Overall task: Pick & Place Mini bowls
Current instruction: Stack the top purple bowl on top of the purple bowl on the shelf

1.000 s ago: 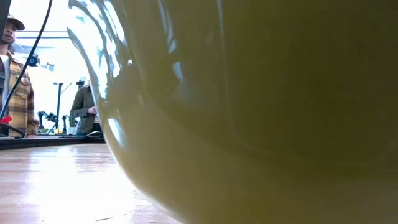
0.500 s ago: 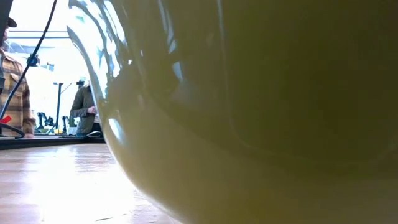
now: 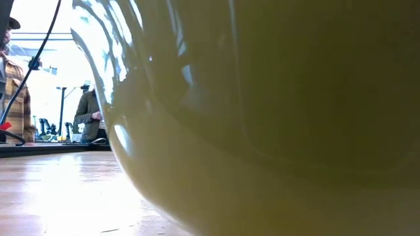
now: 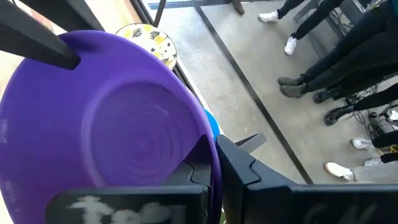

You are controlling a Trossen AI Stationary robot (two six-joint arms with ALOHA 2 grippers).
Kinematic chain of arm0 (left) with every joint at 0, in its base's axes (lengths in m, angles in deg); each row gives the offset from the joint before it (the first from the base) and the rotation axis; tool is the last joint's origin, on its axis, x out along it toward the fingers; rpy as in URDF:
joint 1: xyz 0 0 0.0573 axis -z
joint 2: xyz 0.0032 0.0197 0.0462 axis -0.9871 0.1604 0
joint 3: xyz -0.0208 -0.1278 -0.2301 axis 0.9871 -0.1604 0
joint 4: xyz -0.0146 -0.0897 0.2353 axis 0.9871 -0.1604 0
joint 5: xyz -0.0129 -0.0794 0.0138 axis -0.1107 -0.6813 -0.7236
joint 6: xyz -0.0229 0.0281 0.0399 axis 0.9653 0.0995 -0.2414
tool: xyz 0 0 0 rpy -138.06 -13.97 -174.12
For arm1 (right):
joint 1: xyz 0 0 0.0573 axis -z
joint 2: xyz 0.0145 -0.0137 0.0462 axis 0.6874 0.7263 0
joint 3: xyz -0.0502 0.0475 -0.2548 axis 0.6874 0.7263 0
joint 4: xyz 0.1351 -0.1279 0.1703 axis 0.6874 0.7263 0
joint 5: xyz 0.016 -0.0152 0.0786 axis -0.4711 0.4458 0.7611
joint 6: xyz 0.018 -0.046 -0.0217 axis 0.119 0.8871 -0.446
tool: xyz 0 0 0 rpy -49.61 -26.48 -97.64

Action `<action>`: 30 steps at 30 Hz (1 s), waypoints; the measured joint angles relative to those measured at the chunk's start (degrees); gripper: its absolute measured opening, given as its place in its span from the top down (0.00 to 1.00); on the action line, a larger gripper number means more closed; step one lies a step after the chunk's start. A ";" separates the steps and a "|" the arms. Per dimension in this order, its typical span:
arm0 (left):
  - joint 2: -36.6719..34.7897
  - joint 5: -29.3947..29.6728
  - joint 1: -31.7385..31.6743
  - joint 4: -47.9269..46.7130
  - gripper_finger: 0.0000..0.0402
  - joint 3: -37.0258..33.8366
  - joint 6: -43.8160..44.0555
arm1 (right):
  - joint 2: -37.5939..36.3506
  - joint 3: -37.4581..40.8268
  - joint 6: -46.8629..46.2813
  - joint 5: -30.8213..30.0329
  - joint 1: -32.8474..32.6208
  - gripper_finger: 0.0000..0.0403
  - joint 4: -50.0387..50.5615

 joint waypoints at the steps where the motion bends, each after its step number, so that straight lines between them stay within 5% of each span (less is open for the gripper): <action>1: 0.00 -0.10 -0.18 0.06 0.82 0.00 1.00 | 0.00 0.00 0.00 -0.02 0.00 0.98 -0.13; 9: 0.00 -0.09 -0.28 1.13 0.83 -0.79 2.75 | 0.00 0.00 0.83 0.09 -0.04 0.98 -1.21; 15: 0.00 1.02 -0.37 0.99 0.96 -0.87 2.93 | 0.00 0.00 0.68 0.08 -0.09 0.98 -1.13; 23: 0.00 0.94 -0.46 0.76 0.99 -0.90 3.75 | 0.00 0.00 -2.02 0.28 -0.09 0.98 -1.08; 30: 0.11 0.30 -0.79 0.54 1.00 -0.98 3.88 | -0.15 -0.02 -2.18 1.32 -0.22 0.86 -1.75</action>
